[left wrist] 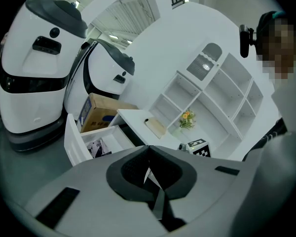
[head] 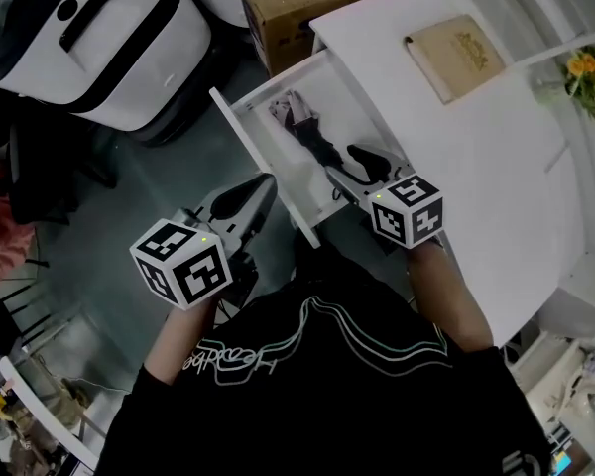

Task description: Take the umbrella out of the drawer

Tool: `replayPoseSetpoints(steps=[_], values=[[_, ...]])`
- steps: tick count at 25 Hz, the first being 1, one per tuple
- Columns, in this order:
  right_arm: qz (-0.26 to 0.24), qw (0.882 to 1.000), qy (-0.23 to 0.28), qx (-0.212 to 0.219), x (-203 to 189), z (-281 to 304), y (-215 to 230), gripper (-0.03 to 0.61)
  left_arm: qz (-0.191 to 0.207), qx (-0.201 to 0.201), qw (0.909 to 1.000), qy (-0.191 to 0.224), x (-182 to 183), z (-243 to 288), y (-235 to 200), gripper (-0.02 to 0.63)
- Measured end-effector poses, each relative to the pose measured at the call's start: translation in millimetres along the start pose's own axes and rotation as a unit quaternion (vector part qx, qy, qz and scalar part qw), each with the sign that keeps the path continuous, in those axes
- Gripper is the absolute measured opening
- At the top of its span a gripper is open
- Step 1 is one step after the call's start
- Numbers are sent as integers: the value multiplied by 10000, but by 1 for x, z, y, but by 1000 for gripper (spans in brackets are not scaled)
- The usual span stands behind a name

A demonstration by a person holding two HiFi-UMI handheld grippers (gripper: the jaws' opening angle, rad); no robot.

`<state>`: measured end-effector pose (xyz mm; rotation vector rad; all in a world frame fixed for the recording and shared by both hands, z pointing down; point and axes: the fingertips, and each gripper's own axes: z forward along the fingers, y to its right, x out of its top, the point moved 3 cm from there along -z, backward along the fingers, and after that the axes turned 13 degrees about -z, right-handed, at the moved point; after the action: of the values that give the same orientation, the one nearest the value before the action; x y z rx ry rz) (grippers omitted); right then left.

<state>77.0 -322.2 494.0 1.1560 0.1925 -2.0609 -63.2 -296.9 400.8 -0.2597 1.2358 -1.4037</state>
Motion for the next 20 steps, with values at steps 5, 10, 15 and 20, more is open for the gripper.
replayPoseSetpoints(steps=[5,10,15,20], values=[[-261,9976,-636,81,-27,53,21,222,-161,184,9997,-25,11,10,-26,20],[-447,9914,-1216,164,-58,99,43,224,-341,391,9986,-89,20,22,-51,20],[-643,9826,-1738,123,-87,136,61,225,-550,488,9972,-138,20,29,-71,20],[-818,9714,-2224,117,-108,162,68,224,-793,560,9952,-91,25,31,-84,20]])
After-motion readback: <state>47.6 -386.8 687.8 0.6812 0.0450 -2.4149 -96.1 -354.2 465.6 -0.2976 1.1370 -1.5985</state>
